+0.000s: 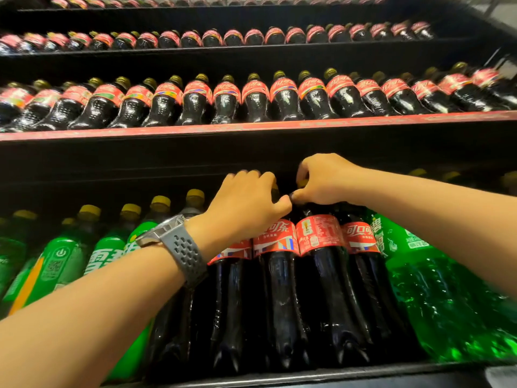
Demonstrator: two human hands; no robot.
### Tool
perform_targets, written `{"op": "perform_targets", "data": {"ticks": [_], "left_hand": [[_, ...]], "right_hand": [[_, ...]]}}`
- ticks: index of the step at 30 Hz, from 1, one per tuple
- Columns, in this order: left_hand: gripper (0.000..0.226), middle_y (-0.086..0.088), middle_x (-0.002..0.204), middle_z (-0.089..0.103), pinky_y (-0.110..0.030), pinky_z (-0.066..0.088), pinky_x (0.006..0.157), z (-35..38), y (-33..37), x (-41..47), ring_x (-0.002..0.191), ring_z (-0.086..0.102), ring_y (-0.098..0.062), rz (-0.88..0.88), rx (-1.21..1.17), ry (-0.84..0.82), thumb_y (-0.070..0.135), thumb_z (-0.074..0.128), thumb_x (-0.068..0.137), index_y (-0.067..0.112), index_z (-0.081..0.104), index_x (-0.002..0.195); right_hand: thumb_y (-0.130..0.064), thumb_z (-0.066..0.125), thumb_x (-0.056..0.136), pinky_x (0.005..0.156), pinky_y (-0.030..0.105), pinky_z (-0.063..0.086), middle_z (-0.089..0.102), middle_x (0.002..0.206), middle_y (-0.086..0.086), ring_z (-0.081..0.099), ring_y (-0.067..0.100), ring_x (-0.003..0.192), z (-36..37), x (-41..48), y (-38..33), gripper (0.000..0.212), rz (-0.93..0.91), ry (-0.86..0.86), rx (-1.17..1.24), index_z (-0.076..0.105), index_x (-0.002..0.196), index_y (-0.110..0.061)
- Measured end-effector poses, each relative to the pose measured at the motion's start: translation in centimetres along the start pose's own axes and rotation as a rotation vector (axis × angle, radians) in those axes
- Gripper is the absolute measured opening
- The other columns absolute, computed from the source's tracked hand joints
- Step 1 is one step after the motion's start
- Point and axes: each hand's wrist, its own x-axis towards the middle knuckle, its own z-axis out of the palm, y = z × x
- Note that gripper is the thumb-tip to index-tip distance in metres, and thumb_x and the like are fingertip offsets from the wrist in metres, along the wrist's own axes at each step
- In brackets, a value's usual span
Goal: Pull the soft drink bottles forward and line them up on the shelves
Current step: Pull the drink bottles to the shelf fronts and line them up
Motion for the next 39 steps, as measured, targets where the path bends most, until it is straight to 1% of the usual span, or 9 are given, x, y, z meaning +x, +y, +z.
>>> {"op": "perform_targets", "data": {"ticks": [6, 10, 14, 17, 23, 26, 30, 35, 39], "left_hand": [[0.047, -0.001, 0.105, 0.057, -0.038, 0.042, 0.09, -0.4, 0.4, 0.5, 0.102, 0.051, -0.022, -0.05, -0.102, -0.044, 0.053, 0.051, 0.082, 0.022, 0.057, 0.115], [0.054, 0.002, 0.133, 0.055, -0.036, 0.041, 0.102, -1.1, 1.1, 0.9, 0.121, 0.049, -0.017, 0.067, -0.195, -0.023, 0.04, 0.055, 0.085, 0.022, 0.05, 0.135], [0.042, 0.005, 0.117, 0.065, -0.035, 0.05, 0.089, -1.5, 2.7, 1.7, 0.103, 0.059, -0.011, 0.137, -0.293, -0.162, 0.046, 0.052, 0.09, 0.027, 0.056, 0.127], [0.046, 0.004, 0.119, 0.064, -0.033, 0.049, 0.091, -1.5, 3.1, 2.1, 0.105, 0.058, -0.013, 0.144, -0.263, -0.207, 0.049, 0.053, 0.09, 0.025, 0.055, 0.129], [0.061, -0.001, 0.12, 0.059, -0.04, 0.042, 0.096, -0.6, 4.2, 2.6, 0.11, 0.054, -0.021, 0.134, -0.044, -0.122, 0.065, 0.044, 0.086, 0.022, 0.055, 0.127], [0.065, -0.004, 0.122, 0.058, -0.038, 0.038, 0.092, -0.1, 5.2, 2.9, 0.111, 0.052, -0.025, 0.113, 0.136, -0.064, 0.067, 0.039, 0.085, 0.022, 0.054, 0.129], [0.059, -0.004, 0.123, 0.056, -0.038, 0.038, 0.095, -0.1, 5.9, 3.1, 0.114, 0.049, -0.025, 0.055, 0.096, -0.083, 0.059, 0.045, 0.085, 0.021, 0.054, 0.129], [0.057, 0.0, 0.135, 0.053, -0.034, 0.037, 0.101, -0.5, 7.9, 2.8, 0.123, 0.046, -0.019, 0.132, -0.118, 0.013, 0.041, 0.055, 0.087, 0.021, 0.045, 0.14], [0.053, 0.001, 0.131, 0.059, -0.03, 0.042, 0.099, -0.2, 10.7, 3.6, 0.119, 0.053, -0.016, 0.129, -0.262, 0.018, 0.043, 0.055, 0.088, 0.021, 0.05, 0.136]], "right_hand": [[-0.03, 0.074, 0.079, 0.055, 0.023, 0.046, 0.067, 0.095, 0.001, 0.064, 0.017, 0.072, -0.1, 0.1, 1.4, 0.031, 0.005, -0.045, 0.246, 0.065, 0.106, -0.019], [-0.018, 0.071, 0.082, 0.078, 0.037, 0.059, 0.069, 0.098, 0.008, 0.07, 0.024, 0.085, -0.5, -0.1, 2.6, 0.03, 0.001, -0.159, 0.505, 0.063, 0.111, -0.015], [-0.031, 0.065, 0.083, 0.082, 0.032, 0.054, 0.069, 0.101, 0.001, 0.064, 0.018, 0.092, -1.0, -0.1, 3.6, 0.025, -0.078, -0.025, 0.21, 0.068, 0.106, -0.022], [-0.022, 0.058, 0.083, 0.076, 0.026, 0.046, 0.066, 0.108, -0.002, 0.06, 0.018, 0.099, -1.9, -0.3, 5.4, 0.025, -0.081, 0.124, 0.134, 0.067, 0.107, -0.025], [-0.038, 0.061, 0.08, 0.083, 0.033, 0.052, 0.066, 0.107, 0.006, 0.06, 0.027, 0.099, -2.8, -0.8, 9.4, 0.03, 0.049, 0.034, -0.162, 0.066, 0.103, -0.019], [-0.035, 0.061, 0.083, 0.077, 0.025, 0.048, 0.066, 0.11, 0.005, 0.062, 0.025, 0.098, -3.2, -1.1, 10.4, 0.033, 0.072, -0.031, -0.104, 0.066, 0.111, -0.017], [-0.024, 0.061, 0.085, 0.051, 0.02, 0.043, 0.059, 0.084, -0.006, 0.062, 0.014, 0.067, -3.4, -1.4, 11.3, 0.033, 0.078, -0.079, 0.106, 0.061, 0.118, -0.02], [-0.028, 0.071, 0.081, 0.061, 0.022, 0.045, 0.057, 0.096, -0.006, 0.057, 0.011, 0.081, -3.1, -1.3, 12.6, 0.048, 0.044, -0.109, 0.201, 0.055, 0.126, -0.021], [-0.039, 0.068, 0.082, 0.087, 0.031, 0.05, 0.063, 0.116, 0.003, 0.06, 0.021, 0.101, -2.5, -1.5, 13.3, 0.049, 0.019, -0.031, 0.158, 0.057, 0.125, -0.018]]}}
